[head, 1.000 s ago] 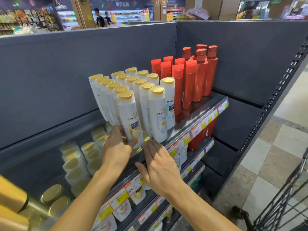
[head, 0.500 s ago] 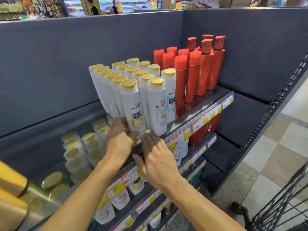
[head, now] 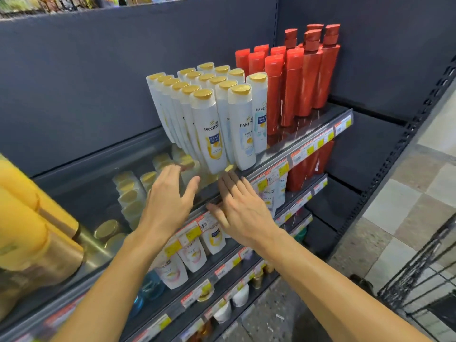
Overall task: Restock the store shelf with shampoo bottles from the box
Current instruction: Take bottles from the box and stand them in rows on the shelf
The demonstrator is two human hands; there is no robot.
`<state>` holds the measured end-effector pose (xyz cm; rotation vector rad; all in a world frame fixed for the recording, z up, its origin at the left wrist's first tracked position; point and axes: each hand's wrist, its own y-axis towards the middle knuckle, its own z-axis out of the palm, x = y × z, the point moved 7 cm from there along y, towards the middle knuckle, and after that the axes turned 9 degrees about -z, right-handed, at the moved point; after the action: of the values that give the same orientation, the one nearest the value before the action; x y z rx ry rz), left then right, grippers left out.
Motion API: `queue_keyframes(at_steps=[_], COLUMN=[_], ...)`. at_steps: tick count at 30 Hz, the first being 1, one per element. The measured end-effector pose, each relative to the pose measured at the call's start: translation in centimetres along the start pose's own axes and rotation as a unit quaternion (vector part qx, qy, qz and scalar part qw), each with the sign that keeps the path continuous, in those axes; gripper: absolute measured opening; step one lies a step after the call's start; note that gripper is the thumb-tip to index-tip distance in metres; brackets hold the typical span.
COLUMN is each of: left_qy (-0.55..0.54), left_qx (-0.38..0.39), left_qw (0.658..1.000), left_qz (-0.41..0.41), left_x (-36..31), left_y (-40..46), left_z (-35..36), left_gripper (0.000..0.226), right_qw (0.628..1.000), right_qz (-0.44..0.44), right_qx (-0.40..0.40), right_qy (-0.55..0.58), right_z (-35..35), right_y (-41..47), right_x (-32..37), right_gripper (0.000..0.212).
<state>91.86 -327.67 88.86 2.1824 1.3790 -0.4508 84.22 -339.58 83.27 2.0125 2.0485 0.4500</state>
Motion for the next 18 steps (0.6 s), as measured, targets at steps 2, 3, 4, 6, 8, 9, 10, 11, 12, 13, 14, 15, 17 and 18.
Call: queue_keyframes(at_steps=[2, 3, 4, 6, 8, 9, 10, 11, 12, 13, 14, 15, 17, 18], left_qy=[0.010, 0.013, 0.015, 0.011, -0.001, -0.008, -0.012, -0.013, -0.012, -0.009, -0.005, 0.001, 0.029, 0.046], left_qx=[0.013, 0.018, 0.022, 0.035, 0.066, 0.087, 0.106, 0.124, 0.143, 0.168, 0.198, 0.226, 0.272, 0.287], left_qw=[1.000, 1.000, 0.999, 0.999, 0.996, 0.994, 0.991, 0.988, 0.985, 0.981, 0.975, 0.968, 0.953, 0.946], left_qz=[0.007, 0.013, 0.020, 0.040, 0.057, 0.066, 0.078, 0.088, 0.095, 0.099, 0.103, 0.108, 0.129, 0.143], left_x=[0.4, 0.5, 0.5, 0.4, 0.3, 0.2, 0.1, -0.1, -0.3, -0.6, -0.9, -1.2, -2.2, -2.9], left_y=[-1.6, -2.7, -3.9, -6.7, -9.7, -11.3, -12.9, -14.5, -16.2, -18.0, -19.8, -21.7, -25.1, -26.6], left_z=[-0.6, -0.9, -1.2, -1.5, -0.8, -0.1, 0.8, 1.8, 3.1, 4.3, 5.8, 7.3, 10.1, 11.4], left_gripper=[0.053, 0.055, 0.056, 0.057, 0.060, 0.062, 0.063, 0.064, 0.066, 0.067, 0.069, 0.071, 0.072, 0.073], right_qw=[1.000, 1.000, 0.999, 0.997, 0.993, 0.991, 0.989, 0.987, 0.982, 0.975, 0.967, 0.959, 0.942, 0.932], right_qz=[0.005, 0.008, 0.013, 0.028, 0.046, 0.057, 0.071, 0.086, 0.102, 0.121, 0.143, 0.166, 0.216, 0.245], right_qx=[0.007, 0.014, 0.022, 0.048, 0.078, 0.090, 0.102, 0.118, 0.139, 0.167, 0.195, 0.217, 0.248, 0.258], right_qy=[0.009, 0.017, 0.025, 0.052, 0.072, 0.077, 0.077, 0.075, 0.075, 0.076, 0.078, 0.077, 0.070, 0.066], right_z=[-0.3, -0.4, -0.5, -0.4, -0.4, -0.4, -0.4, -0.4, -0.2, -0.1, 0.1, 0.2, -0.4, -0.9], right_y=[-1.5, -2.4, -3.4, -5.7, -8.8, -10.6, -12.6, -14.8, -17.3, -19.9, -22.7, -25.5, -31.0, -33.7], right_x=[1.1, 1.7, 2.3, 3.4, 4.3, 4.6, 4.8, 4.9, 4.9, 4.6, 4.1, 3.4, 1.6, 0.5], right_gripper=[0.074, 0.073, 0.073, 0.073, 0.073, 0.073, 0.074, 0.074, 0.074, 0.074, 0.075, 0.077, 0.083, 0.083])
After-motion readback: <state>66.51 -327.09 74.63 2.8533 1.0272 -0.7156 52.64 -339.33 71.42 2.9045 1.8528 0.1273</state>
